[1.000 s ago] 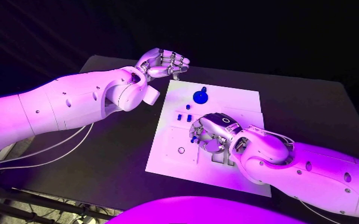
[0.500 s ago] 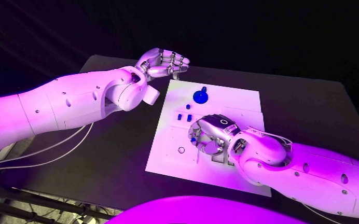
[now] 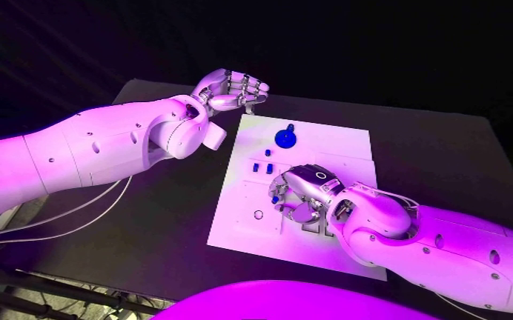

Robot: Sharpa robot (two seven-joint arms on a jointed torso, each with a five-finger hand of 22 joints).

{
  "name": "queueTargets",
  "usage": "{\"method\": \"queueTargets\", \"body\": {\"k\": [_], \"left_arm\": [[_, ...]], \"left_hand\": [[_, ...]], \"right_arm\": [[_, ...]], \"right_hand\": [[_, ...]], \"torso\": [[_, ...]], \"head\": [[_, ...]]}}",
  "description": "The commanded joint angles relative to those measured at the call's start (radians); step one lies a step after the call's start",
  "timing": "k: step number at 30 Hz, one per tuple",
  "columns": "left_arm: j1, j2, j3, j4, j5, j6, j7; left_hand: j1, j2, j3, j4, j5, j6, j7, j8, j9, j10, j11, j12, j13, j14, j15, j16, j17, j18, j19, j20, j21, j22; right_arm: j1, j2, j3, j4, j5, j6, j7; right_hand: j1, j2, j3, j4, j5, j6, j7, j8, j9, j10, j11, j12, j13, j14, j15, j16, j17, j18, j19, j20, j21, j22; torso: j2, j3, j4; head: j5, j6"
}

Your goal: Assemble the parts on the task board

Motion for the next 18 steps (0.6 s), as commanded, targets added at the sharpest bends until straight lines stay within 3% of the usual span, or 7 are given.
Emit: {"method": "queueTargets", "body": {"k": [1,2,4,7,13,18], "left_arm": [[0.001,0.001,0.001,0.0,0.004,0.008,0.003],[0.001,0.002,0.001,-0.001,0.004,0.009,0.003],[0.001,0.002,0.001,-0.002,0.004,0.01,0.002],[0.001,0.002,0.001,-0.004,0.004,0.012,-0.001],[0.001,0.003,0.001,-0.006,0.005,0.017,0.001],[0.0,0.003,0.0,-0.006,0.004,0.02,0.0]], "left_hand": [[0.0,0.007,-0.005,0.0,-0.001,-0.008,0.003,-0.004,0.001,-0.01,-0.001,0.007,-0.001,-0.001,0.008,-0.005,-0.001,0.014,0.0,0.006,-0.004,-0.001],[0.0,0.007,-0.005,0.0,-0.001,-0.008,0.003,-0.004,0.001,-0.01,-0.001,0.007,-0.001,-0.001,0.008,-0.005,-0.001,0.014,0.0,0.006,-0.004,-0.001],[0.0,0.007,-0.005,0.0,-0.001,-0.008,0.003,-0.004,0.001,-0.01,-0.001,0.007,-0.001,-0.001,0.008,-0.005,-0.001,0.014,0.0,0.006,-0.004,-0.001],[0.0,0.007,-0.006,0.0,-0.001,-0.008,0.003,-0.004,0.001,-0.011,-0.001,0.007,-0.001,-0.001,0.008,-0.005,-0.001,0.014,0.0,0.006,-0.004,-0.002],[-0.01,0.006,-0.014,0.006,-0.002,-0.012,0.004,-0.004,0.003,-0.018,0.001,0.011,-0.001,-0.002,0.011,-0.004,-0.001,0.014,-0.001,0.009,-0.008,-0.005],[-0.015,0.005,-0.019,0.01,-0.002,-0.013,0.004,-0.003,0.004,-0.02,0.001,0.014,-0.001,-0.002,0.012,-0.003,0.0,0.014,-0.001,0.01,-0.012,-0.007]], "right_arm": [[-0.002,-0.011,-0.001,0.007,-0.013,-0.029,-0.006],[-0.002,-0.016,-0.001,0.011,-0.013,-0.033,-0.007],[0.0,-0.028,-0.001,0.022,-0.012,-0.038,-0.008],[0.008,-0.053,0.001,0.045,-0.008,-0.04,-0.01],[0.044,-0.123,0.008,0.102,0.02,-0.039,-0.018],[0.098,-0.201,0.016,0.133,0.072,-0.013,-0.021]], "right_hand": [[0.004,-0.008,-0.048,0.005,-0.023,-0.048,-0.001,-0.034,-0.011,-0.059,0.005,0.009,-0.006,0.012,0.005,-0.041,-0.06,0.02,-0.021,0.006,-0.069,0.156],[0.015,0.0,-0.096,0.009,-0.01,-0.08,0.003,-0.054,-0.018,-0.096,0.01,0.016,-0.007,0.0,0.01,-0.059,-0.086,0.023,-0.028,0.009,-0.091,0.149],[0.057,0.027,-0.198,0.025,-0.006,-0.092,-0.006,-0.064,-0.02,-0.143,0.014,0.066,0.007,-0.014,0.013,-0.074,-0.117,0.024,-0.026,0.013,-0.097,0.147],[0.09,0.043,-0.277,0.058,-0.002,-0.095,-0.009,-0.071,-0.022,-0.176,0.013,0.124,0.022,-0.015,0.013,-0.069,-0.124,0.023,-0.022,0.014,-0.097,0.148],[0.116,0.052,-0.316,0.09,0.003,-0.079,-0.005,-0.068,-0.021,-0.189,0.009,0.174,0.032,-0.008,0.01,-0.057,-0.117,0.019,-0.01,0.011,-0.073,0.156],[0.137,0.058,-0.311,0.104,0.009,-0.058,-0.001,-0.062,-0.021,-0.178,0.003,0.208,0.037,0.011,0.004,-0.026,-0.077,0.009,0.01,0.007,-0.018,0.172]], "torso": [[0.0,0.0004,-0.0002],[0.0,0.0005,0.0001],[-0.001,0.0007,0.0005],[-0.001,0.0003,-0.001],[-0.001,-0.0003,-0.0025],[-0.001,-0.0002,-0.0029]], "head": [[-0.001,0.003],[-0.002,0.004],[-0.004,0.006],[-0.009,0.009],[-0.023,0.019],[-0.048,0.028]]}}
